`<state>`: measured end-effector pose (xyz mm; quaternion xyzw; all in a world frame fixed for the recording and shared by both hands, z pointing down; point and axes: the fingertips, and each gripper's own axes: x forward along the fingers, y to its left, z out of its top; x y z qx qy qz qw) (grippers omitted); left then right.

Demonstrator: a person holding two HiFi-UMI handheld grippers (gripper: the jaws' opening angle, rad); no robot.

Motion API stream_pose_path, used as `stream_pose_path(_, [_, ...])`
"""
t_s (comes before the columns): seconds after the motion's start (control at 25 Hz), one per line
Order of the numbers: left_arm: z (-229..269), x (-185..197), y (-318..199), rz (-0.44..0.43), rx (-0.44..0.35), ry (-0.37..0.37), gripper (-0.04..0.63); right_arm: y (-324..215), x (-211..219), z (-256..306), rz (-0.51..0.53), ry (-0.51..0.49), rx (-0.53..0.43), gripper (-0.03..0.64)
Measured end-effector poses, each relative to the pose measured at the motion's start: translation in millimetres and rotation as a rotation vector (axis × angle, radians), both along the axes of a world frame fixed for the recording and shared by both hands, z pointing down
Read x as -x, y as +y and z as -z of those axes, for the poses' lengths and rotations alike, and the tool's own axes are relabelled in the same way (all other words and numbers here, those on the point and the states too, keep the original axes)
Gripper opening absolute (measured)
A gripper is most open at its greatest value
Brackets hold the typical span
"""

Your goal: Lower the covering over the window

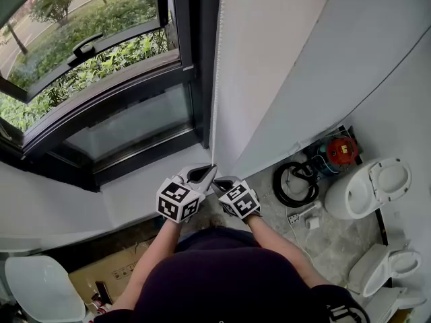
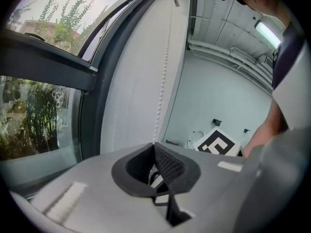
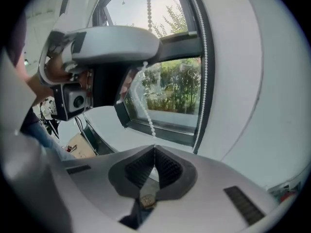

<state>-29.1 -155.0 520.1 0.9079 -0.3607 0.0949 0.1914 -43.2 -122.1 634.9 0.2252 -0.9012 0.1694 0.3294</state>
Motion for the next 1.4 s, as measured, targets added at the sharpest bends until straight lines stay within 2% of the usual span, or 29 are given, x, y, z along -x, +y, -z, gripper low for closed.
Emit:
stream_pose_path(0.28, [-1.2,3.0,-4.7,0.006,-0.005,-0.003,0.011,0.2,0.7,1.0,0.009,0.001,-0.009,0.012])
stream_pose_path(0.56, [-2.0,5.5,-7.9,0.014,-0.008,-0.003,0.011,-7.1,-3.6,17.0,-0.005,0.013,-0.097,0.014])
stream_pose_path(0.84, [-2.2,5.8,-9.5,0.013,-0.008,0.0,0.011,-20.5,-15.4,64.2,-0.074,-0.021,-0.229,0.014])
stream_pose_path(1.12, [-2.2,5.0,-8.9,0.01,-0.008,0.005,0.011,-32.9,-27.3,121.7,-0.14,-0.046,-0.427,0.014])
stream_pose_path(1.4, [-2.7,4.1,-8.6,0.005,-0.007,0.016,0.011,-36.9,-23.4,171.1,-0.157,-0.138,-0.523,0.015])
